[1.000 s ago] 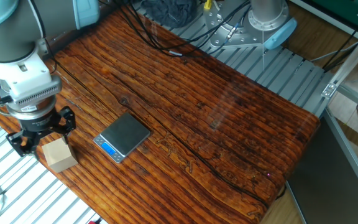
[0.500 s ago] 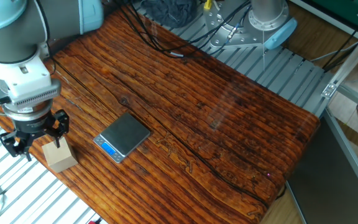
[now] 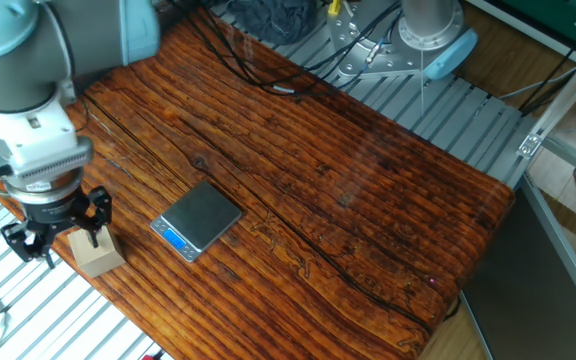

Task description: Place the block on the scale

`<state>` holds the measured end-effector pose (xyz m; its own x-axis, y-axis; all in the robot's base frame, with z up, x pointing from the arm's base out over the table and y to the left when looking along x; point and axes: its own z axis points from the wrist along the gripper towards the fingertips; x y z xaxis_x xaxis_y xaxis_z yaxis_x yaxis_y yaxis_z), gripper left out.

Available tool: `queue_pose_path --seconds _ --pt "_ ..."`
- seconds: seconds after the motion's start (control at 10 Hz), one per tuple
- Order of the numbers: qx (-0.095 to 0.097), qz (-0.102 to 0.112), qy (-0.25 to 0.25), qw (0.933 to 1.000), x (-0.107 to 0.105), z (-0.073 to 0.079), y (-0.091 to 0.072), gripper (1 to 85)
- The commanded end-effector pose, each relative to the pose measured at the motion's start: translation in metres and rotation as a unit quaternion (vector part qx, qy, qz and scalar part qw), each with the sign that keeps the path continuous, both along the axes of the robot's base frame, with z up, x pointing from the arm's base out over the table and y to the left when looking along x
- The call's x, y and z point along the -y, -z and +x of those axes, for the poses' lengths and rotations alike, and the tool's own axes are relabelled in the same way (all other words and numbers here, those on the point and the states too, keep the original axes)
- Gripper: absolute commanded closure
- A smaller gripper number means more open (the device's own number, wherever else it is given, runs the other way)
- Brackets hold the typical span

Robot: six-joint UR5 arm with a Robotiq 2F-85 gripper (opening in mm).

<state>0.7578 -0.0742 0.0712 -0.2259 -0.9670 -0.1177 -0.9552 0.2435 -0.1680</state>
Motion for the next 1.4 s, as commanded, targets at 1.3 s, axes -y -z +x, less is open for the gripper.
queue_pose_path --seconds 1.3 --pt "-0.048 -0.006 0.056 0.9973 0.003 -0.011 0.007 11.7"
